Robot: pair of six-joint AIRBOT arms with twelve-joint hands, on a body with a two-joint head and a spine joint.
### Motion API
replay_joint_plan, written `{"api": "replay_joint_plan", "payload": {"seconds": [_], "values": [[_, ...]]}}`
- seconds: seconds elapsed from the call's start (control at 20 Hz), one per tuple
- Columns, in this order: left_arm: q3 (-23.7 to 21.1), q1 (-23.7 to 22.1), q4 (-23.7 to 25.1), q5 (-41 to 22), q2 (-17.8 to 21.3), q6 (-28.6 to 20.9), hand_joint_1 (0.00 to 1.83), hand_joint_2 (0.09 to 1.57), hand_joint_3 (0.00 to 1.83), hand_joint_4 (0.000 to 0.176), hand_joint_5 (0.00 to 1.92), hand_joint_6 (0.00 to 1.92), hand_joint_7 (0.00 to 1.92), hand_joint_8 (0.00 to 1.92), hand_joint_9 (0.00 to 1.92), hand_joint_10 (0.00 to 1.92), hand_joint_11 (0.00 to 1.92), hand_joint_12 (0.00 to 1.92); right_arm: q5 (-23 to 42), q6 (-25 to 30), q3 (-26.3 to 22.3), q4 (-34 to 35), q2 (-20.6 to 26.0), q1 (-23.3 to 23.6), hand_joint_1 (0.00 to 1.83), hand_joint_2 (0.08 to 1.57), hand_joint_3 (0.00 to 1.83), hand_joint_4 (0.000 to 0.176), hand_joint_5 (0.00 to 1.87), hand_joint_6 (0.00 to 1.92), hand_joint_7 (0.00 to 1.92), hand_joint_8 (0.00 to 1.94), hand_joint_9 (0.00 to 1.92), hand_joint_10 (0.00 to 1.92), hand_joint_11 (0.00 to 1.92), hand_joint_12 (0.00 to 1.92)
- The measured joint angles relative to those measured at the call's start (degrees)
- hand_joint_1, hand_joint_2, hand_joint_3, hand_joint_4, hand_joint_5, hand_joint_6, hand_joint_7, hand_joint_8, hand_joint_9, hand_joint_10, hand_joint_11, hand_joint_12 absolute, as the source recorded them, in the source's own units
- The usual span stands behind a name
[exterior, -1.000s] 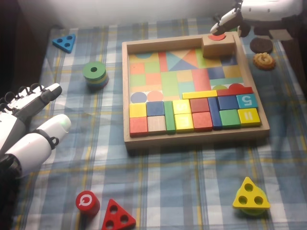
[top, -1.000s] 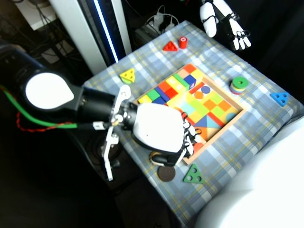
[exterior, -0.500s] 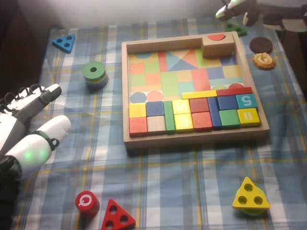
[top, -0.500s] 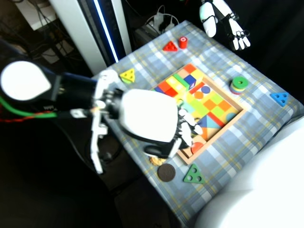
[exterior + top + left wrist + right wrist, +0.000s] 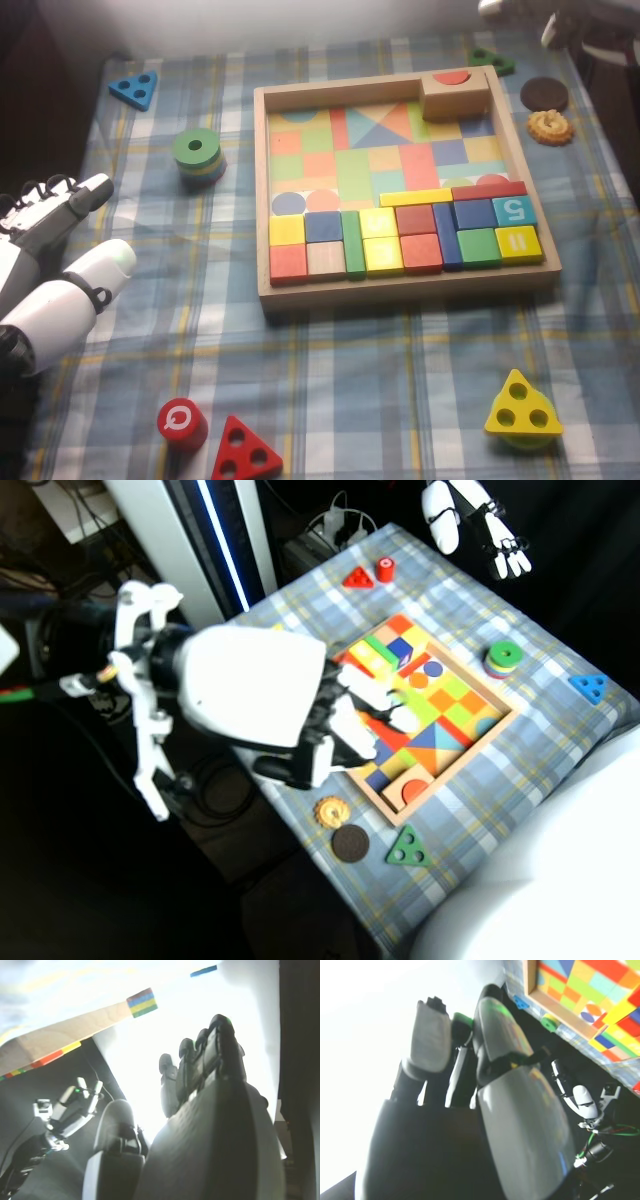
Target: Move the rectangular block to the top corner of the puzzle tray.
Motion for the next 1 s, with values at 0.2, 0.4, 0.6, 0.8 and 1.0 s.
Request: {"api": "replay_joint_plan", "payload": {"seconds": [0.2, 0.4, 0.6, 0.8, 1.0], "values": [[-0.2, 0.6, -0.5, -0.4, 0.0, 0.0, 0.15, 1.36, 0.0, 0.067, 0.32, 0.01, 0.18, 0.01, 0.0, 0.0, 0.0, 0.0, 2.7, -8.0, -4.8, 7.0, 2.4, -4.3, 1.55, 1.27, 0.01, 0.0, 0.52, 0.0, 1.25, 1.94, 1.5, 1.92, 1.52, 1.92], [-0.4, 0.7, -0.7, -1.1, 0.0, 0.0, 0.14, 1.37, 0.0, 0.079, 0.31, 0.0, 0.18, 0.0, 0.0, 0.0, 0.0, 0.0, 9.2, -9.7, -6.3, 13.8, 3.2, -10.1, 1.52, 1.26, 0.0, 0.004, 0.52, 0.01, 1.08, 1.94, 1.44, 1.92, 1.46, 1.92], [-0.7, 1.1, -1.8, -1.8, 0.0, 0.0, 0.18, 1.39, 0.01, 0.076, 0.31, 0.0, 0.17, 0.0, 0.0, 0.0, 0.0, 0.0, 14.1, -19.6, -9.9, 25.6, 3.8, -17.7, 1.58, 1.24, 0.0, 0.0, 0.54, 0.0, 1.34, 1.94, 1.57, 1.92, 1.59, 1.92], [-0.8, 1.8, -2.2, -2.3, 0.0, 0.0, 0.2, 1.39, 0.0, 0.057, 0.33, 0.01, 0.19, 0.01, 0.0, 0.0, 0.0, 0.0, 20.9, -28.2, -14.3, 31.6, 4.0, -22.3, 1.6, 1.26, 0.0, 0.0, 0.51, 0.0, 1.28, 1.94, 1.52, 1.92, 1.55, 1.92], [-0.8, 1.8, -3.6, -3.8, 0.0, 0.0, 0.16, 1.42, 0.01, 0.045, 0.31, 0.0, 0.16, 0.0, 0.0, 0.0, 0.0, 0.0, 31.8, -28.6, -16.4, 42.0, 3.9, -33.3, 1.58, 1.27, 0.01, 0.0, 0.52, 0.0, 1.19, 1.94, 1.49, 1.92, 1.54, 1.92]]}}
